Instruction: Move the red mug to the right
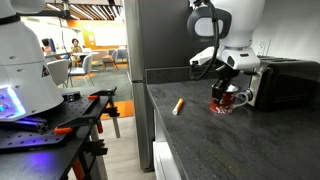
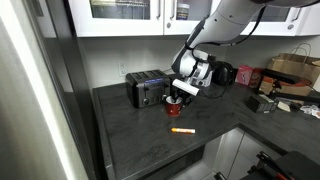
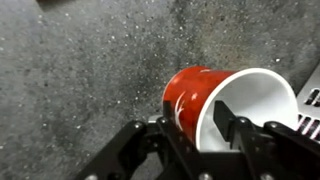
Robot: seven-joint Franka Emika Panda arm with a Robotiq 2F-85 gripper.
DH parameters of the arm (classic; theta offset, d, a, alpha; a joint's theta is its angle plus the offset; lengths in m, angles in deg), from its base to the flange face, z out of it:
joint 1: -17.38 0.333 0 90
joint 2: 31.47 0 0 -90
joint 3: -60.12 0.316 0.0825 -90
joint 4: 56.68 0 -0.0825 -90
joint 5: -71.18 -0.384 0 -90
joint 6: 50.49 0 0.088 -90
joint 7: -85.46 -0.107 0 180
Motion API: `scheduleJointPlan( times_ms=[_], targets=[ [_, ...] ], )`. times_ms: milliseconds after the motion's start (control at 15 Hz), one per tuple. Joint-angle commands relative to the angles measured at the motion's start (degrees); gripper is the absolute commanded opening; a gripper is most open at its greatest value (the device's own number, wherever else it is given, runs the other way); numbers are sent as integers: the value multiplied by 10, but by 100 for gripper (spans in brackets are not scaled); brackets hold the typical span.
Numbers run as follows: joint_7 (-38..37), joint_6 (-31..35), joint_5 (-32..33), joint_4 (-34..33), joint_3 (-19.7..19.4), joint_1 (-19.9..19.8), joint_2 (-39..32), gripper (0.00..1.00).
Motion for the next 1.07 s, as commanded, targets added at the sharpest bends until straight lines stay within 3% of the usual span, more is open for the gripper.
scheduleJointPlan(
  times_ms=[0, 200, 600, 1000],
  targets=[
    [-14, -24, 9, -15, -1, -3, -3, 20],
    [-12, -24, 9, -14, -1, -5, -2, 0],
    [-31, -18, 22, -1, -18, 6, 11, 2],
    [-175, -57, 145, 30, -136, 68, 46, 2]
  ],
)
